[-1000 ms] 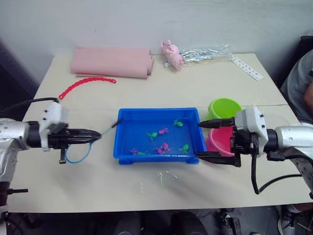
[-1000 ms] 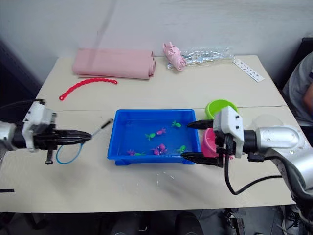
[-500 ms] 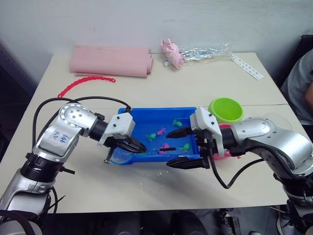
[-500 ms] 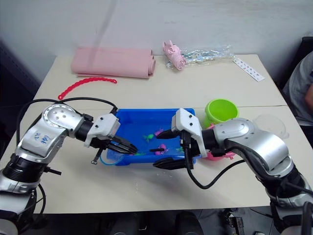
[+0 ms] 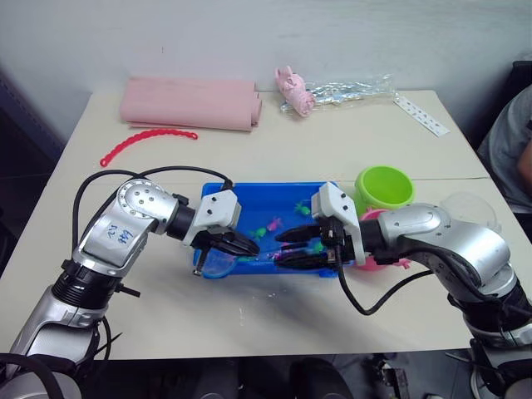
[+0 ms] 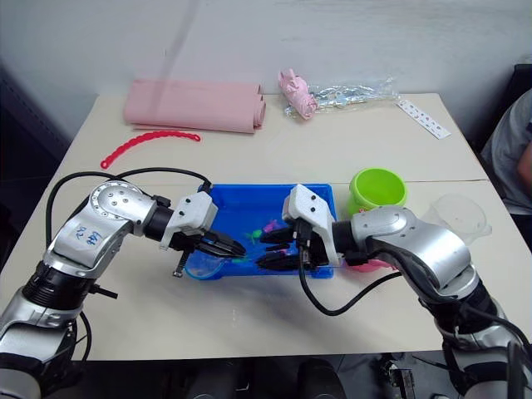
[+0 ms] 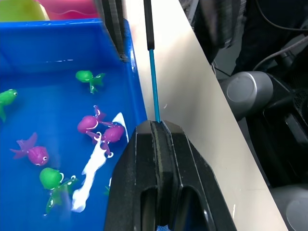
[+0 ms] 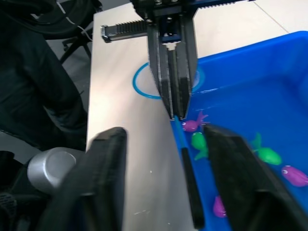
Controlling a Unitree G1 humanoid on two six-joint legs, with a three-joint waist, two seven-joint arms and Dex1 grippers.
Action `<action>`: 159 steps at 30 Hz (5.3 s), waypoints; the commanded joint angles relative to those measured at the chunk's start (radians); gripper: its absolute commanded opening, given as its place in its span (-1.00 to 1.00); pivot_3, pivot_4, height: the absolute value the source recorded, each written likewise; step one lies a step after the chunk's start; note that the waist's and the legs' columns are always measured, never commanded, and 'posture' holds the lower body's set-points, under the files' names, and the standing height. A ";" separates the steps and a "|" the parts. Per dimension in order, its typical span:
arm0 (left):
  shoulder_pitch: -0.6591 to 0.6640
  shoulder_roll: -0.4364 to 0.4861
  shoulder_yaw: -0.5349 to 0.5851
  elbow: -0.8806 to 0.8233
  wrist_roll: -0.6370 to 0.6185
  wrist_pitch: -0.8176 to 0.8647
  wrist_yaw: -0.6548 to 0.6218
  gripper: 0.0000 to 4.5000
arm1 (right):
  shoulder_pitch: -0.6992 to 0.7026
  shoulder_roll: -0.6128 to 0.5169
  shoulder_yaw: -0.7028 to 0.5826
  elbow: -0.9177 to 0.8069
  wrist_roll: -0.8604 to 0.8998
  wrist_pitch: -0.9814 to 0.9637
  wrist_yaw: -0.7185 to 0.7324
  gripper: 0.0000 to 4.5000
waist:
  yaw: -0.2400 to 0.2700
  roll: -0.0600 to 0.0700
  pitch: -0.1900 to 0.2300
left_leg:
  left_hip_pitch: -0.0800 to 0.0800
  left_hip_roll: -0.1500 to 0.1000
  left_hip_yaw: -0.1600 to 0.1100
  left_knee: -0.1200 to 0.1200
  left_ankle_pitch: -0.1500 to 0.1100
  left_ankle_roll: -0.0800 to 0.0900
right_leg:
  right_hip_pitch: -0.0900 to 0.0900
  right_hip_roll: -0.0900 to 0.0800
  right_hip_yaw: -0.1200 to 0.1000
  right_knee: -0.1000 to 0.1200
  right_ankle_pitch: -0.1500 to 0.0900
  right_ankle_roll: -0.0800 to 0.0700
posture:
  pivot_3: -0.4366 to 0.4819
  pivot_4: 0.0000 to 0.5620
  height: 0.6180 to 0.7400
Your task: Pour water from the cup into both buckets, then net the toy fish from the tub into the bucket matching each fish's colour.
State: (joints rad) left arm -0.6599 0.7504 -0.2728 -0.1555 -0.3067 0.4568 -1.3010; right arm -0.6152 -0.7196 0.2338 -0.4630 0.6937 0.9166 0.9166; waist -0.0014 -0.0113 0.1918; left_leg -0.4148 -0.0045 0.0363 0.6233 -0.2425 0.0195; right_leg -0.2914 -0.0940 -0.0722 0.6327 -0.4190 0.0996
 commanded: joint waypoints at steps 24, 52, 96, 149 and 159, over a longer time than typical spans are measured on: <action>0.028 -0.017 0.045 -0.065 -0.045 0.017 0.038 -1.00 | 0.027 0.013 -0.033 0.031 -0.049 -0.080 0.062 -0.99 | 0.000 0.000 0.000 | -0.001 0.000 -0.001 0.002 0.000 0.000 | 0.000 0.000 -0.001 0.002 0.000 0.000 | -0.05 -0.47 1.00; 0.460 0.081 0.564 0.145 -0.242 -0.250 -0.076 0.98 | 0.066 -0.285 -0.168 0.434 -0.449 -0.707 0.345 -1.00 | 0.000 0.000 0.001 | -0.007 0.000 0.001 0.007 0.001 0.002 | -0.011 -0.002 0.001 0.009 0.000 0.000 | -0.05 -0.47 1.00; 0.420 0.084 0.489 0.135 -0.234 -0.265 -0.058 0.98 | 0.020 -0.191 -0.098 0.444 -0.491 -0.517 0.417 -1.00 | -0.003 0.001 0.002 | -0.008 0.000 0.002 0.007 0.001 0.001 | -0.012 -0.002 0.002 0.014 0.000 0.000 | -0.05 -0.47 1.00; 0.206 -0.084 0.380 0.144 -0.293 -0.165 0.001 0.98 | 0.675 -0.143 -0.884 0.049 -0.044 -0.568 0.213 -1.00 | 0.023 0.001 0.002 | -0.008 0.000 0.002 0.008 0.002 0.002 | -0.011 -0.001 0.001 0.015 0.000 0.000 | -0.05 -0.47 1.00; 0.167 -0.131 0.335 0.153 -0.290 -0.164 -0.017 0.98 | 0.921 -0.094 -1.045 0.064 -0.197 -0.795 0.241 -1.00 | 0.025 0.001 0.002 | -0.006 0.000 0.002 0.008 0.002 0.002 | -0.008 0.000 0.001 0.012 0.000 0.000 | -0.05 -0.47 1.00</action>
State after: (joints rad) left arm -0.4694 0.6252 0.0600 0.0126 -0.5842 0.2974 -1.3109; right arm 0.3020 -0.8206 -0.7784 -0.4010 0.5294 0.1998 1.1536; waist 0.0239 -0.0099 0.1937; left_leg -0.4204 -0.0049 0.0380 0.6313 -0.2402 0.0217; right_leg -0.2993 -0.0944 -0.0711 0.6445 -0.4188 0.0999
